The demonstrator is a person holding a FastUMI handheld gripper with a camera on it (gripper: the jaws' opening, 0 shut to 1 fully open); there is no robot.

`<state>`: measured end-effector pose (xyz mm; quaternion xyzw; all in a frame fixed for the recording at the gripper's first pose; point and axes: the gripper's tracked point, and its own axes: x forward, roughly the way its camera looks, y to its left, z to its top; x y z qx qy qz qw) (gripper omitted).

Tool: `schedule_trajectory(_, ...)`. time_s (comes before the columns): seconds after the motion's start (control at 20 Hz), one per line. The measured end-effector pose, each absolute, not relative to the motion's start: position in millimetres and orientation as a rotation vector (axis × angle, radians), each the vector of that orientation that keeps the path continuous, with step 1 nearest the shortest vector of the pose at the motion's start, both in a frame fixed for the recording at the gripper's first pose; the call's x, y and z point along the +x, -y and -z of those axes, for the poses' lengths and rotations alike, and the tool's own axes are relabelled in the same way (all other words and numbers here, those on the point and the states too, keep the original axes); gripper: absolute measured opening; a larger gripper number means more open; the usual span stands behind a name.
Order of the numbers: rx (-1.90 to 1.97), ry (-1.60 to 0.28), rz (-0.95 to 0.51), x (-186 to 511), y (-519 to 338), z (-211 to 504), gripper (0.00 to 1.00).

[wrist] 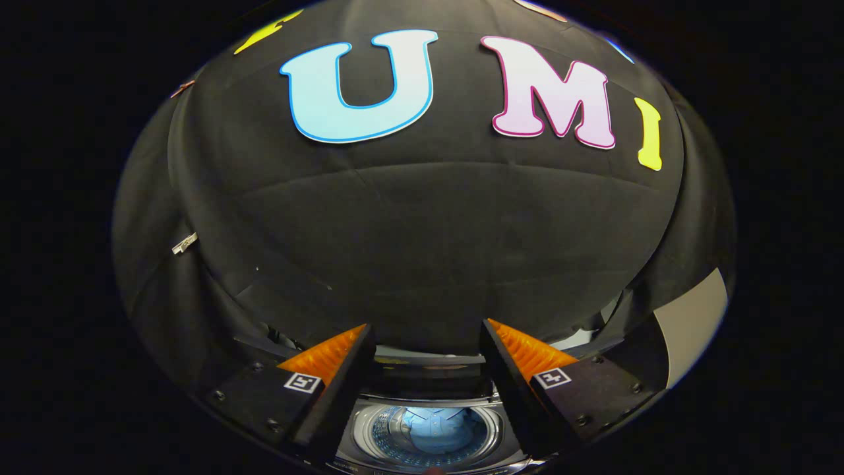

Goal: Put the clothes into the washing machine and then close the washing machine lid.

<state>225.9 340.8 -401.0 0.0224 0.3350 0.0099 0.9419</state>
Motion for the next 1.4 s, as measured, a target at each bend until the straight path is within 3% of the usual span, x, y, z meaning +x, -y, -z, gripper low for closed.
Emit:
schedule_trajectory(1.05,0.055,-0.685,-0.05,142,-345,414,1.0)
schedule_trajectory(1.4,0.056,-0.804,-0.046,109,-348,469,1.0)
